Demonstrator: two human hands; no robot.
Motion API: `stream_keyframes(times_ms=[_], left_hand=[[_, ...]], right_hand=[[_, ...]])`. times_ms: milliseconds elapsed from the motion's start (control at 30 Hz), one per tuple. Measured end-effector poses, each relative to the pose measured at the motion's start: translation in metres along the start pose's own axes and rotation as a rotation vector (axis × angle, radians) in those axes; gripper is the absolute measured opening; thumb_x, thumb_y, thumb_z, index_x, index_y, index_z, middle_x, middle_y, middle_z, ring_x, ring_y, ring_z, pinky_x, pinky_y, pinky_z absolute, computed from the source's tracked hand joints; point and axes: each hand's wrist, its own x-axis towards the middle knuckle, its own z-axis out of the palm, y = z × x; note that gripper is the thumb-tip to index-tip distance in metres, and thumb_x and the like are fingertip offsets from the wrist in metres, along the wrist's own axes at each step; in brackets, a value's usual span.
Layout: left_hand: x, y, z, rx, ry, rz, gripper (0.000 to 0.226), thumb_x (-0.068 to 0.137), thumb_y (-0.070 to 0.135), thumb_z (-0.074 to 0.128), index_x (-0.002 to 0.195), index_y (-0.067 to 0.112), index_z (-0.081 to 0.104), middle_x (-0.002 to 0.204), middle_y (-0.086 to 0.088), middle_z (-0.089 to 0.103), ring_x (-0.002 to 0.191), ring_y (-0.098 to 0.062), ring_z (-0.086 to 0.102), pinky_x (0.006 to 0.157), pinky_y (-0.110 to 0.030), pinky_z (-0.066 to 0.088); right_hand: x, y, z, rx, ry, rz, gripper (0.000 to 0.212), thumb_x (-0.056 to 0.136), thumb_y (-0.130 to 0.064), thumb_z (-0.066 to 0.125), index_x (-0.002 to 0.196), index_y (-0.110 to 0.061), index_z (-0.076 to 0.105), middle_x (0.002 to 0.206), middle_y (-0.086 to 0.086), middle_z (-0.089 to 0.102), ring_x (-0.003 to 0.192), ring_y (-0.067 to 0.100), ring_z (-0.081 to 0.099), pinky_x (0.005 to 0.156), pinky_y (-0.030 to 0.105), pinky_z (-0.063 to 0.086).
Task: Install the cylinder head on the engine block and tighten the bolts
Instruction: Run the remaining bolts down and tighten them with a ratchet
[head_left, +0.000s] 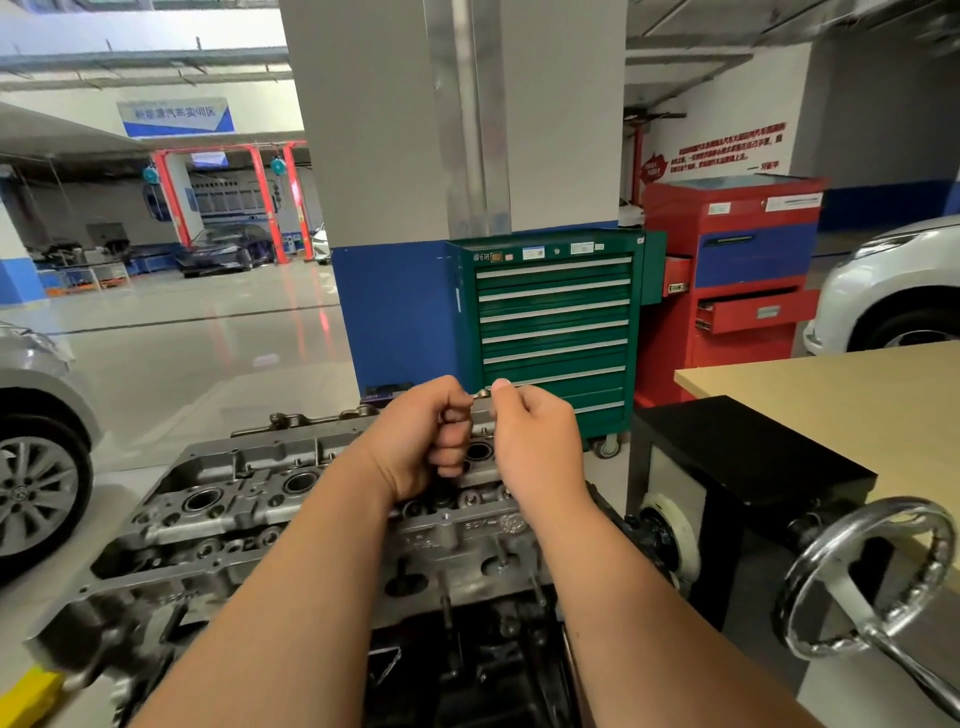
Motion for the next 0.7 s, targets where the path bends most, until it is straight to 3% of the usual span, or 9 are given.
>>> stream_keyframes(times_ms=[100, 167, 267, 367, 433, 467, 533, 600, 700], left_hand=[[-0.007, -0.023, 0.032, 0.213, 0.580, 0.301, 0.026, 0.083, 0.025, 0.054, 0.060, 0.020, 0.042, 0.052, 0.006, 0.044, 0.047, -0.017, 0.038, 0.052, -0.028, 0.033], [-0.010, -0.031, 0.047, 0.194, 0.768, 0.435, 0.019, 0.080, 0.027, 0.062, 0.070, 0.020, 0.048, 0.060, 0.007, 0.054, 0.051, -0.010, 0.048, 0.051, -0.024, 0.035], [0.000, -0.019, 0.027, 0.330, 0.590, 0.281, 0.034, 0.081, 0.022, 0.055, 0.052, 0.015, 0.038, 0.049, -0.003, 0.039, 0.049, -0.022, 0.029, 0.050, -0.029, 0.027], [0.000, -0.004, 0.002, 0.059, 0.044, 0.049, 0.046, 0.086, 0.018, 0.040, 0.041, 0.025, 0.032, 0.041, 0.003, 0.024, 0.044, -0.015, 0.011, 0.044, -0.022, 0.017], [0.000, 0.000, -0.004, -0.022, -0.069, -0.006, 0.047, 0.088, 0.018, 0.036, 0.042, 0.025, 0.033, 0.039, 0.006, 0.021, 0.044, -0.015, 0.006, 0.043, -0.022, 0.014], [0.001, -0.004, 0.001, 0.033, -0.002, 0.024, 0.044, 0.088, 0.019, 0.038, 0.045, 0.024, 0.035, 0.040, 0.006, 0.024, 0.043, -0.015, 0.010, 0.041, -0.023, 0.016], [-0.002, -0.016, 0.019, 0.274, 0.377, 0.193, 0.032, 0.087, 0.022, 0.049, 0.056, 0.018, 0.041, 0.047, 0.004, 0.037, 0.044, -0.016, 0.028, 0.042, -0.026, 0.026], [-0.009, -0.027, 0.039, 0.256, 0.702, 0.396, 0.021, 0.083, 0.027, 0.059, 0.068, 0.018, 0.047, 0.058, 0.007, 0.051, 0.051, -0.012, 0.044, 0.051, -0.027, 0.032], [0.000, -0.022, 0.028, 0.434, 0.621, 0.351, 0.028, 0.084, 0.023, 0.057, 0.059, 0.016, 0.045, 0.053, 0.001, 0.044, 0.048, -0.016, 0.034, 0.056, -0.030, 0.032]], right_hand=[[0.001, 0.000, 0.000, 0.034, -0.007, 0.003, 0.044, 0.095, -0.033, 0.051, 0.058, -0.008, 0.047, 0.050, 0.005, 0.044, 0.053, 0.016, 0.039, 0.052, 0.032, 0.034], [-0.001, 0.000, 0.000, 0.053, -0.022, -0.001, 0.044, 0.095, -0.032, 0.051, 0.064, -0.002, 0.054, 0.057, 0.012, 0.052, 0.056, 0.018, 0.045, 0.054, 0.035, 0.038], [-0.002, 0.001, 0.000, 0.019, -0.002, -0.016, 0.044, 0.095, -0.032, 0.050, 0.057, -0.009, 0.044, 0.047, -0.006, 0.037, 0.050, 0.013, 0.033, 0.051, 0.030, 0.030], [0.000, 0.003, 0.000, -0.014, -0.012, -0.019, 0.045, 0.094, -0.033, 0.050, 0.055, -0.016, 0.035, 0.046, -0.008, 0.031, 0.049, 0.013, 0.029, 0.049, 0.029, 0.026], [0.000, 0.003, 0.000, -0.021, -0.019, -0.026, 0.042, 0.094, -0.032, 0.050, 0.057, -0.015, 0.038, 0.049, -0.005, 0.032, 0.050, 0.013, 0.029, 0.049, 0.029, 0.027], [0.000, 0.003, 0.000, -0.027, -0.022, -0.027, 0.042, 0.094, -0.032, 0.050, 0.058, -0.014, 0.039, 0.049, -0.004, 0.032, 0.049, 0.013, 0.029, 0.049, 0.029, 0.027], [0.001, 0.003, 0.000, -0.023, -0.027, -0.030, 0.043, 0.094, -0.031, 0.051, 0.057, -0.011, 0.041, 0.049, -0.001, 0.037, 0.048, 0.011, 0.032, 0.048, 0.030, 0.030], [0.001, 0.003, 0.002, -0.016, -0.058, -0.022, 0.043, 0.095, -0.030, 0.051, 0.062, -0.003, 0.050, 0.057, 0.013, 0.050, 0.054, 0.014, 0.041, 0.052, 0.038, 0.038], [0.008, 0.003, 0.014, -0.220, -0.098, -0.019, 0.035, 0.096, -0.029, 0.043, 0.067, -0.012, 0.051, 0.070, 0.010, 0.058, 0.065, 0.023, 0.050, 0.060, 0.038, 0.042]])
